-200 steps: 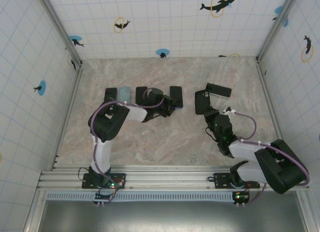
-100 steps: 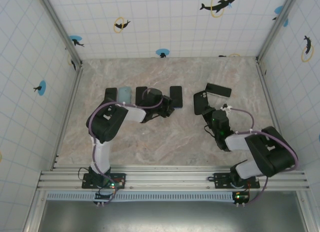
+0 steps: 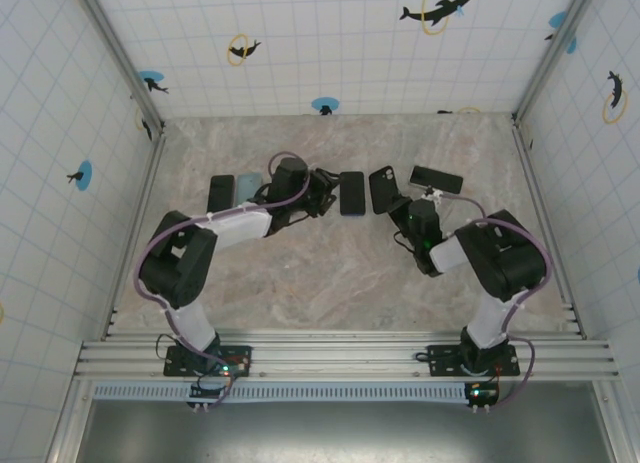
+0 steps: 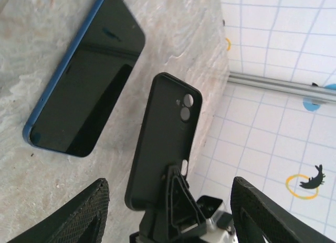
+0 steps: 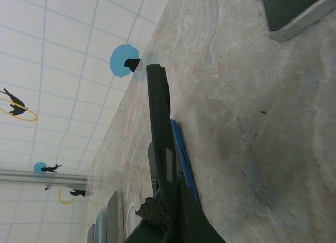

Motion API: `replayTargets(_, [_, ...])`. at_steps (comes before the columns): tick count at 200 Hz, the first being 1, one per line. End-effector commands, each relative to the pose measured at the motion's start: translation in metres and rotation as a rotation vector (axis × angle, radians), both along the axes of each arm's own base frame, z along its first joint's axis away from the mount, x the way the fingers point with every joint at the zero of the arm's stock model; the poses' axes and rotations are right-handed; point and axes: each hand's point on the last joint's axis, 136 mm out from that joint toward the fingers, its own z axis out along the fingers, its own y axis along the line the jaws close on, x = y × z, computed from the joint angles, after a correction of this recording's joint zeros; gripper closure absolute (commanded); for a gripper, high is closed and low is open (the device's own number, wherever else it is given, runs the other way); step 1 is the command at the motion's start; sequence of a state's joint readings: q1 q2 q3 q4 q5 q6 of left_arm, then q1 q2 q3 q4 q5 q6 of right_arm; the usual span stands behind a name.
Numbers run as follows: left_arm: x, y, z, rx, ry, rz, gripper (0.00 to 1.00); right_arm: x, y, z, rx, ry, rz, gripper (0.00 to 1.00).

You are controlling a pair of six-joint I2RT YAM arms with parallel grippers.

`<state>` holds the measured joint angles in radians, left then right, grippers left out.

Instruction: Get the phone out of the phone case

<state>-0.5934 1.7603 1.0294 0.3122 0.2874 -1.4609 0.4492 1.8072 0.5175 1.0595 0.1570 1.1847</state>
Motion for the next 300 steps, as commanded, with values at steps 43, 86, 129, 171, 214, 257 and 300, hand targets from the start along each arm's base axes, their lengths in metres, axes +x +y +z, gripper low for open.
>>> replayTargets(43, [0.001, 0.028, 0.018, 0.086, -0.081, -0.013, 0.36, 0.028, 0.005, -0.006, -0.047, -0.016, -0.026, 0.87])
replayTargets(86, [-0.001, 0.031, 0.017, 0.084, -0.078, -0.017, 0.35, 0.033, 0.011, -0.016, -0.071, -0.004, 0.004, 0.85])
replayTargets(129, [-0.001, 0.034, 0.016, 0.086, -0.08, -0.023, 0.35, 0.03, 0.012, -0.024, -0.119, 0.009, 0.036, 0.8])
replayTargets(171, [0.001, 0.035, 0.017, 0.081, -0.082, -0.021, 0.35, 0.031, 0.013, -0.025, -0.186, 0.007, 0.075, 0.71])
replayTargets(214, [0.0, 0.035, 0.016, 0.08, -0.081, -0.026, 0.35, 0.029, 0.011, -0.024, -0.296, 0.0, 0.126, 0.66])
replayTargets(257, [0.002, 0.032, 0.015, 0.073, -0.077, -0.035, 0.35, 0.03, 0.016, -0.024, -0.398, -0.014, 0.193, 0.63])
replayTargets(300, [0.005, 0.029, 0.015, 0.066, -0.076, -0.044, 0.35, 0.038, 0.017, -0.027, -0.455, -0.016, 0.229, 0.62])
